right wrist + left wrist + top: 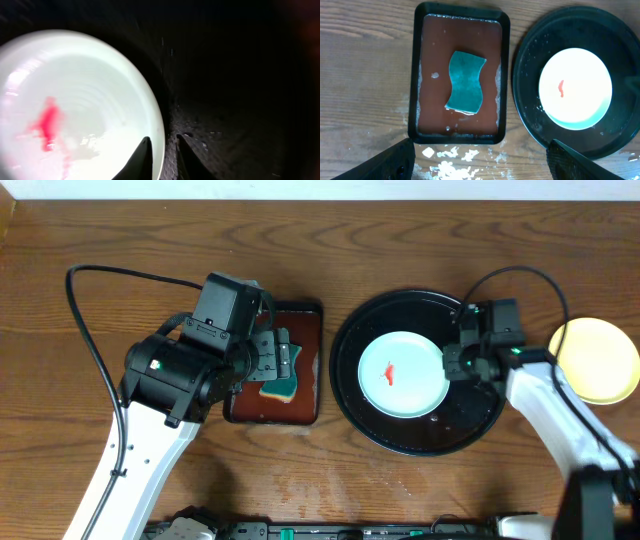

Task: Clean dirty plates on tray and stack at the side
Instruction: 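Grip the stained pale green plate rim and pull it to tray center, then grasp the green sponge from the black tray with the left gripper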

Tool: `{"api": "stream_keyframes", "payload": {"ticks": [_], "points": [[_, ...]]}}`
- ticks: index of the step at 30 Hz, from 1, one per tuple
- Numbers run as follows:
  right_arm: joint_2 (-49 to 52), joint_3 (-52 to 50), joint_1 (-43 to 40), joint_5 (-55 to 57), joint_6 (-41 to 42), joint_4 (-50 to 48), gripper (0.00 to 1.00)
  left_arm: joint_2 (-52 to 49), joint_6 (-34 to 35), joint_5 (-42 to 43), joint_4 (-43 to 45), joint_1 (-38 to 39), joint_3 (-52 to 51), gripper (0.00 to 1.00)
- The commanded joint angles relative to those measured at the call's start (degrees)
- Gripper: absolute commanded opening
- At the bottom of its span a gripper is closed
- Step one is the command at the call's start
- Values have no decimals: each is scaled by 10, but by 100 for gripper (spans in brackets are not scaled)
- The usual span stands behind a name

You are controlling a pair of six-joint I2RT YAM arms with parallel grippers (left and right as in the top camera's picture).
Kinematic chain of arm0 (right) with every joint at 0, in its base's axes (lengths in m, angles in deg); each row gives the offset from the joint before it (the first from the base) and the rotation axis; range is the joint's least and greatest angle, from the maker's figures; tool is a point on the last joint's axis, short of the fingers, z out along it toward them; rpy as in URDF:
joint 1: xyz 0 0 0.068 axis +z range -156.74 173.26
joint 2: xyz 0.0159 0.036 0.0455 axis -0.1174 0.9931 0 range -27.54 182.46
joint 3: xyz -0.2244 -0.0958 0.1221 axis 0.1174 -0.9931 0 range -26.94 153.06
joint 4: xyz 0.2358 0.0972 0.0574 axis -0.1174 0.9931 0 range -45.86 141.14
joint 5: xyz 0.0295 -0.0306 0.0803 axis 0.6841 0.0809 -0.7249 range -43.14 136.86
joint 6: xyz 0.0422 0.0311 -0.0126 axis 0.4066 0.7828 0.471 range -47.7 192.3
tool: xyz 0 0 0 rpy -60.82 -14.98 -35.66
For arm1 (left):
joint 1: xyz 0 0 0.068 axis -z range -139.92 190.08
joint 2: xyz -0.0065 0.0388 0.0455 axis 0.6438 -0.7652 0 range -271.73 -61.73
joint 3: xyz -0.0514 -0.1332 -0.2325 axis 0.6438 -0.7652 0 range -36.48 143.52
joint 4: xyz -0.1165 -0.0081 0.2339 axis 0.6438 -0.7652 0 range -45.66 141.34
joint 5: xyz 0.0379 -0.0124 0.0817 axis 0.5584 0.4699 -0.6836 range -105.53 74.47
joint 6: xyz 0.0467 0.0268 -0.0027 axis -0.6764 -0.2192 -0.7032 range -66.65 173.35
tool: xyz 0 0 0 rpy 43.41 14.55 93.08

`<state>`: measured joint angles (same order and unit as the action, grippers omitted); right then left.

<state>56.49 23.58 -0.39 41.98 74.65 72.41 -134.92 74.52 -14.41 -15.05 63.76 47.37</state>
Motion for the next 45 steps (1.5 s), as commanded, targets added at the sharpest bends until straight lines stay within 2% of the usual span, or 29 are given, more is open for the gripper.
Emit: {"api": "stream_keyframes", "payload": {"ticks": [1, 5, 13, 15, 22, 23, 24, 29, 30, 33, 34, 36, 40, 43, 45], "points": [[-64, 12, 5, -14, -9, 18, 21, -15, 2, -17, 3, -2, -19, 84], [-111, 12, 5, -43, -9, 53, 29, -48, 5, -20, 40, -2, -87, 84], [-120, 11, 5, -59, -7, 97, 31, -183, -10, -20, 218, -2, -217, 83], [-120, 11, 5, -61, -6, 99, 31, -222, -17, -20, 244, -2, -219, 78], [-120, 11, 5, -61, 10, 102, 31, -342, -14, -20, 317, -2, -219, 41], [-120, 11, 5, -61, 13, 103, 31, -353, -14, -20, 318, -2, -219, 22], [-120, 11, 5, -61, 13, 104, 31, -357, -14, -19, 318, -3, -219, 8], [-120, 11, 5, -61, 13, 109, 30, -343, -14, -17, 285, -3, -205, 8], [-120, 11, 5, -61, 13, 109, 30, -334, -14, -17, 273, -3, -200, 22], [-120, 11, 5, -61, 13, 109, 30, -303, -14, -17, 244, -3, -187, 44], [-120, 11, 5, -61, 13, 109, 30, -291, -14, -17, 243, -3, -187, 50], [-120, 11, 5, -61, 13, 109, 30, -270, -14, -17, 243, -3, -187, 55], [-120, 11, 5, -61, 13, 109, 31, -262, -17, -18, 249, -3, -190, 56], [-120, 11, 5, -61, 13, 109, 31, -274, -17, -18, 287, -3, -213, 55], [-120, 11, 5, -61, 13, 109, 32, -289, -16, -18, 319, -3, -229, 49]]}}
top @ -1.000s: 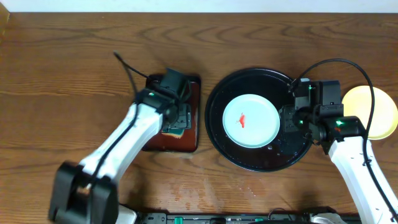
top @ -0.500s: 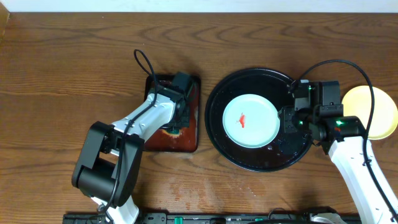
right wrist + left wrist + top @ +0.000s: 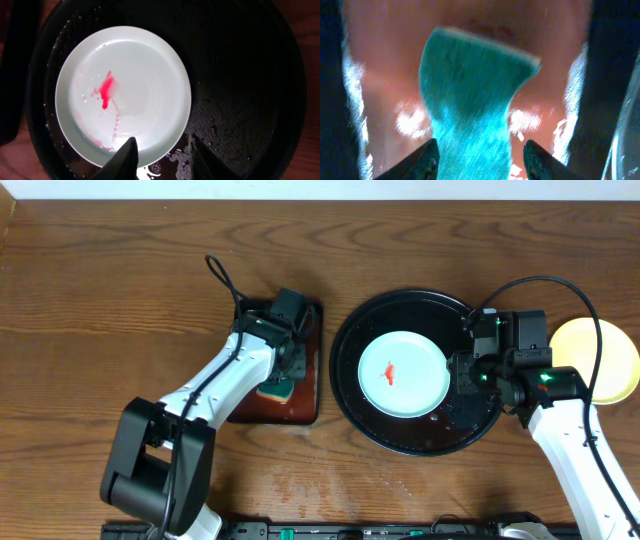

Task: Clean dirty plates on tray and stack at the side
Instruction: 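Grasp the green sponge from the black tray with the left gripper, then scrub the stained pale green plate with the sponge, right gripper holding rim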

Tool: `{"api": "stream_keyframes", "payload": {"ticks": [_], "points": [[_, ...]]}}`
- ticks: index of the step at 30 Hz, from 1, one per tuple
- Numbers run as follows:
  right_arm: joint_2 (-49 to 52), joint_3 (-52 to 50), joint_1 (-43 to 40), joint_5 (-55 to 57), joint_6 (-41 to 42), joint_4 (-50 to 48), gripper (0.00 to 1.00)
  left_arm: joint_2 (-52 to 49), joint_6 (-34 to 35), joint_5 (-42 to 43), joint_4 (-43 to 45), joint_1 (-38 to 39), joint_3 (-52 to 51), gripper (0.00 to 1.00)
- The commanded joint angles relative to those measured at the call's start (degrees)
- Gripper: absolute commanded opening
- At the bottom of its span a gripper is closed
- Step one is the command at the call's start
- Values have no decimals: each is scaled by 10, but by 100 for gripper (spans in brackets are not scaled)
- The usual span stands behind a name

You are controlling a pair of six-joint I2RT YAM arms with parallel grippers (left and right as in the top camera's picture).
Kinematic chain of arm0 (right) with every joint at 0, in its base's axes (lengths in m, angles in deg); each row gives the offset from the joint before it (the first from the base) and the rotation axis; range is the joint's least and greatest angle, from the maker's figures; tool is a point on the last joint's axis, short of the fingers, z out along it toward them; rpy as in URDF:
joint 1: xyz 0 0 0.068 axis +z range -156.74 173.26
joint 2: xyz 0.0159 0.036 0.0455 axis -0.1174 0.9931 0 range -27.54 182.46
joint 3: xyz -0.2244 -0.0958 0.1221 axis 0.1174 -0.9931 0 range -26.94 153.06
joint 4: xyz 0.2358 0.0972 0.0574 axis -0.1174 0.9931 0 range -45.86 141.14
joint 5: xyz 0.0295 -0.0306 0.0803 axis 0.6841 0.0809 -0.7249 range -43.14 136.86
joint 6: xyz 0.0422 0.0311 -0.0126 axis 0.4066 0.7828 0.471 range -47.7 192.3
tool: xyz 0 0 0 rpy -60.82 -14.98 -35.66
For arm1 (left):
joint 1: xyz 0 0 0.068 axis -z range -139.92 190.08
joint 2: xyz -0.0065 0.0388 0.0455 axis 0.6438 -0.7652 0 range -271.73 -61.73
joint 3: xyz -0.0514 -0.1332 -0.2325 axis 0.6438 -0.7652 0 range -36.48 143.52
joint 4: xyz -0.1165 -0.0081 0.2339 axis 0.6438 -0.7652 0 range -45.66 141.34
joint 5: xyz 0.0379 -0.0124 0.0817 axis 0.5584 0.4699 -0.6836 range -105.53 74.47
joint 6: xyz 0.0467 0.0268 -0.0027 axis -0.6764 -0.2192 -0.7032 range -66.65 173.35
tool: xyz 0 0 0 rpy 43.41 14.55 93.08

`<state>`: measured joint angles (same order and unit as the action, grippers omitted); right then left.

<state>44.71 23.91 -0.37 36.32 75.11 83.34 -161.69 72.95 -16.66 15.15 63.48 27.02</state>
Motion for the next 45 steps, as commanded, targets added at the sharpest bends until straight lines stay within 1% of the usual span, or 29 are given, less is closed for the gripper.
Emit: {"api": "stream_keyframes", "payload": {"ticks": [1, 2, 3, 6, 7, 11, 16, 21, 27, 31, 33, 36, 38, 41, 43, 45], "points": [[-2, 8, 5, -4, 8, 0, 32, -28, 0, 5, 27, 0, -31, 46], [-2, 8, 5, -2, 12, 1, 32, -36, 0, 5, 35, 0, -36, 42], [-2, 8, 3, 7, 34, 1, 33, -47, -1, 5, 38, 0, -38, 37], [-2, 8, -7, 16, 69, 0, 33, -65, -1, 5, 38, 0, -38, 19], [-1, 8, -14, 16, 71, -2, 32, -67, -1, 5, 38, 0, -38, 8], [13, 8, -46, 13, 70, -9, 32, -58, -5, 5, 21, 0, -30, 8], [53, 8, -75, -16, 69, -9, 29, -20, -5, 5, -41, 0, 12, 7], [113, 8, -78, -78, 28, -14, 29, 24, -7, 15, -65, 0, 30, 7], [163, 8, -78, -78, 21, -34, 28, 55, -14, 47, -75, 0, 30, 7], [178, 8, -78, -84, -9, -51, 28, 66, -38, 47, -87, 0, 33, 7], [183, 8, -78, -83, -20, -58, 29, 68, -44, 46, -109, 0, 51, 7], [196, 8, -78, -80, -24, -75, 30, 68, -46, 47, -159, 9, 113, 7], [207, 8, -78, -92, -24, -86, 30, 68, -46, 51, -175, 23, 152, 7], [228, 8, -74, -105, -24, -97, 29, 68, -45, 81, -160, 55, 187, 7], [244, 8, -70, -105, -24, -103, 27, 67, -35, 116, -118, 77, 189, 7], [258, 8, -66, -105, -15, -111, 23, 61, -9, 140, -77, 96, 189, 7]]}}
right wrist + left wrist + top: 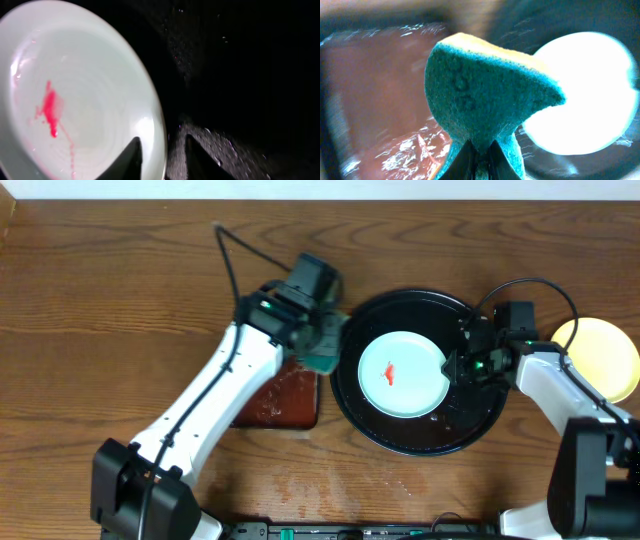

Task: Clean dirty plates on tray and stack at the side
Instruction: 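Scrub the stained pale green plate with the sponge, right gripper holding rim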

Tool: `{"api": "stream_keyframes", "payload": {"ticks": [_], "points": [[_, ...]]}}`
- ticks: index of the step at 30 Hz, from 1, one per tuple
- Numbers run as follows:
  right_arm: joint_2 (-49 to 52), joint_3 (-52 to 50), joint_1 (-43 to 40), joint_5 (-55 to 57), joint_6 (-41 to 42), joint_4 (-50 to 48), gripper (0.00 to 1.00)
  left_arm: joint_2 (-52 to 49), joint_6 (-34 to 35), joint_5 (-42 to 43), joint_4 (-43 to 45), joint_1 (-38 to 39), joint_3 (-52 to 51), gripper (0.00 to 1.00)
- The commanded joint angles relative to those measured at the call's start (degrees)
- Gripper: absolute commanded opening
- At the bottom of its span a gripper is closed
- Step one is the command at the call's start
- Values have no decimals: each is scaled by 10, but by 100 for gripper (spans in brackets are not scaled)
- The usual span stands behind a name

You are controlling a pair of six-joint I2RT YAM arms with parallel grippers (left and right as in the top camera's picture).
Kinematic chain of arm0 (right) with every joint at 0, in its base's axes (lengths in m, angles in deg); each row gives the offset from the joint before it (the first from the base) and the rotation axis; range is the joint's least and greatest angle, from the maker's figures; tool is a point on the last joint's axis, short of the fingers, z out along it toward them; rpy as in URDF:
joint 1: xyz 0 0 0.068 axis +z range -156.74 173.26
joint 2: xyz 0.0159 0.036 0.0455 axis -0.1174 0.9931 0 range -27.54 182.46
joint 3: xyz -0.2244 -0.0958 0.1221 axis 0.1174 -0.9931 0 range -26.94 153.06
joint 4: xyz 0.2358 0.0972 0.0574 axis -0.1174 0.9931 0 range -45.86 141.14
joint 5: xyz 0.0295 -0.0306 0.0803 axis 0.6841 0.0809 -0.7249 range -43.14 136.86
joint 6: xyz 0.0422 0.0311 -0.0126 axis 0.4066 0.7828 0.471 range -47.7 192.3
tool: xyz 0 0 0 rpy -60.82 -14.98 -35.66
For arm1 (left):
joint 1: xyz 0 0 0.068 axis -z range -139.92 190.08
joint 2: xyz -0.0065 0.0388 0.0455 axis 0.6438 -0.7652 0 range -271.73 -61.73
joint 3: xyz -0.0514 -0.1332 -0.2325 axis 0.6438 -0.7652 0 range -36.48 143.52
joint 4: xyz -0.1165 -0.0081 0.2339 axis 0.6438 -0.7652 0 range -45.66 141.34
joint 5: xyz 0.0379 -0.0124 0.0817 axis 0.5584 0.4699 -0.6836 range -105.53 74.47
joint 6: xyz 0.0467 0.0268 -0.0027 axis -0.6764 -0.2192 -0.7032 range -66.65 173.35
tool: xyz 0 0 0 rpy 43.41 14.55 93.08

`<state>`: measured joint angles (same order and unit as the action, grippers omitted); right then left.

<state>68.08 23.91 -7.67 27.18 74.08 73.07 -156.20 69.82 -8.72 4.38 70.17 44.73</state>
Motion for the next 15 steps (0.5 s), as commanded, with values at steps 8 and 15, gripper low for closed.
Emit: {"api": "stream_keyframes", "payload": {"ticks": [8, 15], "points": [[42, 8, 28, -10, 15, -43, 2, -84, 94, 82, 173, 111, 11, 7], [42, 4, 44, 72, 75, -35, 1, -192, 159, 129, 233, 141, 11, 7]]}}
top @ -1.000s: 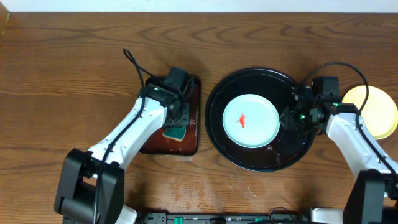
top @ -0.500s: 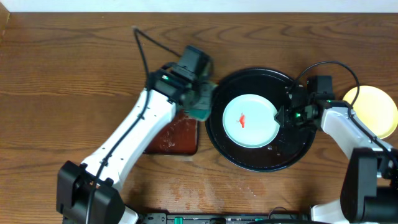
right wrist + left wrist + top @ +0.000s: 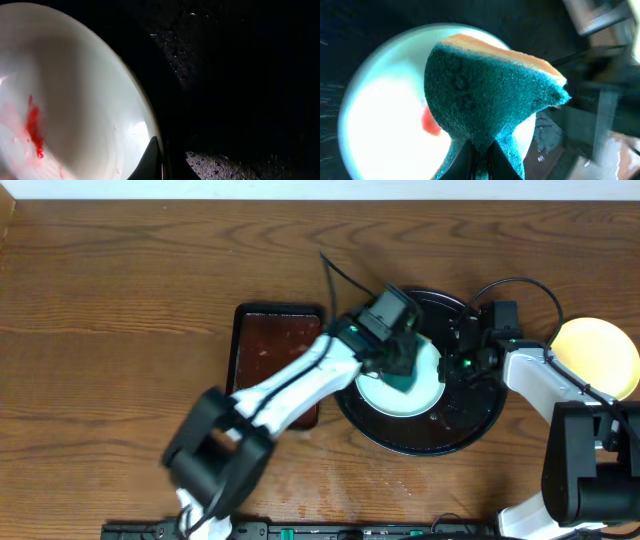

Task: Clean dirty plates on tray and stack at the side
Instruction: 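Scrub the stained pale green plate with the sponge, right gripper holding rim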

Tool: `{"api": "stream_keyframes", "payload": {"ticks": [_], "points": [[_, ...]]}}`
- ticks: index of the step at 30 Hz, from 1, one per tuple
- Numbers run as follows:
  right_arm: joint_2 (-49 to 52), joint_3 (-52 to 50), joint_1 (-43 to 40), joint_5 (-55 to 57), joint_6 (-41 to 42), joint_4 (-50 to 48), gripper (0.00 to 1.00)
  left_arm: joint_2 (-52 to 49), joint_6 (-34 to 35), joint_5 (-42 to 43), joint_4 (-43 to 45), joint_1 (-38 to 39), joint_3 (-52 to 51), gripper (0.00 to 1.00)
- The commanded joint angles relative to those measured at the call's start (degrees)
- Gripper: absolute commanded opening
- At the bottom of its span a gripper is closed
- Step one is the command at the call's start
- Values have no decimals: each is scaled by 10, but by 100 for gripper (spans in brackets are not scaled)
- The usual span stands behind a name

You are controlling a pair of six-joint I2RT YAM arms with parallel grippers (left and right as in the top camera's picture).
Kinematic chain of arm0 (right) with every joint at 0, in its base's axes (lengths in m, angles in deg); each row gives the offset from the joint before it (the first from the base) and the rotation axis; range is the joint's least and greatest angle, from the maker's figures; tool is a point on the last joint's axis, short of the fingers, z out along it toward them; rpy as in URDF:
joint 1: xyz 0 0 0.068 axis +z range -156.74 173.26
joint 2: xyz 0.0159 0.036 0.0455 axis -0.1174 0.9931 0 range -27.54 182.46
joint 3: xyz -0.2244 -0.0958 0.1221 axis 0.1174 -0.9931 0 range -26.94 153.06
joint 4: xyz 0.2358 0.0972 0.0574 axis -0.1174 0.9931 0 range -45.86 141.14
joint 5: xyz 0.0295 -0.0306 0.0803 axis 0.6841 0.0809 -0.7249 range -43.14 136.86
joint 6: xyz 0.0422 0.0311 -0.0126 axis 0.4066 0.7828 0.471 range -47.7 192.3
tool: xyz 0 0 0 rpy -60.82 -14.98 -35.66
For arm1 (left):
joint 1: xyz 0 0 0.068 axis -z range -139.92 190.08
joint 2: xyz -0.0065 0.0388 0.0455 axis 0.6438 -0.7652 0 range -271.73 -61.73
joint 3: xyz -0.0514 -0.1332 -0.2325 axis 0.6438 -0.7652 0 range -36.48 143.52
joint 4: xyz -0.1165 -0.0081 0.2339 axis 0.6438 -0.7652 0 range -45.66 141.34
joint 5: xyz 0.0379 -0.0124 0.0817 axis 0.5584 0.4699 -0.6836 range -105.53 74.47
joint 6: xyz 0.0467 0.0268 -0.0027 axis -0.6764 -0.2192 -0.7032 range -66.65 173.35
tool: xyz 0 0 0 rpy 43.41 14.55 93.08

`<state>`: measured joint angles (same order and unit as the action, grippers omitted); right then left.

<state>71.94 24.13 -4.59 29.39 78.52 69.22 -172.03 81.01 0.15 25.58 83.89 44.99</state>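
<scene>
A pale plate [image 3: 378, 396] with a red smear [image 3: 34, 128] lies in the round black tray [image 3: 470, 420]. My left gripper [image 3: 480, 167] is shut on a teal sponge with a yellow back [image 3: 490, 95], which hangs just over the plate [image 3: 385, 110], beside the smear [image 3: 431, 123]. In the overhead view the sponge [image 3: 404, 381] covers the plate's middle. My right gripper [image 3: 161, 162] is shut on the plate's right rim [image 3: 145, 115], one finger on the inside and the other beneath. From overhead, the right gripper [image 3: 452, 367] sits at the plate's right edge.
A brown rectangular tray [image 3: 275, 350] holding soapy liquid lies left of the round tray. A yellow plate [image 3: 600, 360] rests on the wooden table [image 3: 120, 290] at the far right. The left arm spans from the front across the brown tray.
My left gripper moved right with the sponge, from the gap between the two trays to over the plate. My right gripper, open astride the plate's rim before, is now shut on it.
The sponge lay in the brown tray with my left gripper open high above it, then low around it. Later the sponge was held, lifted toward the round tray, and now hangs over the plate. My right gripper stayed near the plate's right rim, rose, came back and now grips it.
</scene>
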Motion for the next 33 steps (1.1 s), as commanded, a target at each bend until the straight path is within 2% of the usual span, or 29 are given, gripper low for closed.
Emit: {"api": "stream_keyframes", "payload": {"ticks": [1, 5, 9, 13, 16, 19, 22, 24, 26, 29, 33], "points": [[3, 1, 15, 50, 30, 4, 1, -47, 56, 50, 31, 4, 9, 7], [3, -2, 24, 50, 30, 3, 1, -97, 90, 61, 49, 3, 9, 7], [3, -2, 28, 50, 29, 2, 1, -119, 68, 44, 22, 1, 9, 7], [3, -2, 28, 50, 30, 5, 1, -111, 51, -107, -72, 1, 21, 7], [3, -2, 28, 50, 29, 9, 1, -111, 11, -210, -143, 1, 43, 7], [3, -2, 28, 50, 29, 10, 1, -111, -31, -274, -187, 1, 63, 7], [3, -2, 28, 50, 29, 12, 1, -111, -60, -297, -196, 0, 68, 7], [3, -2, 28, 50, 29, 13, 1, -112, -60, -292, -188, 0, 68, 8], [3, -2, 28, 50, 29, 15, 1, -115, -60, -249, -164, 0, 68, 8], [3, -2, 28, 50, 29, 15, 1, -122, -60, -130, -114, 0, 68, 7], [3, -2, 28, 50, 29, 15, 1, -143, -38, 78, -40, 2, 68, 8]]}}
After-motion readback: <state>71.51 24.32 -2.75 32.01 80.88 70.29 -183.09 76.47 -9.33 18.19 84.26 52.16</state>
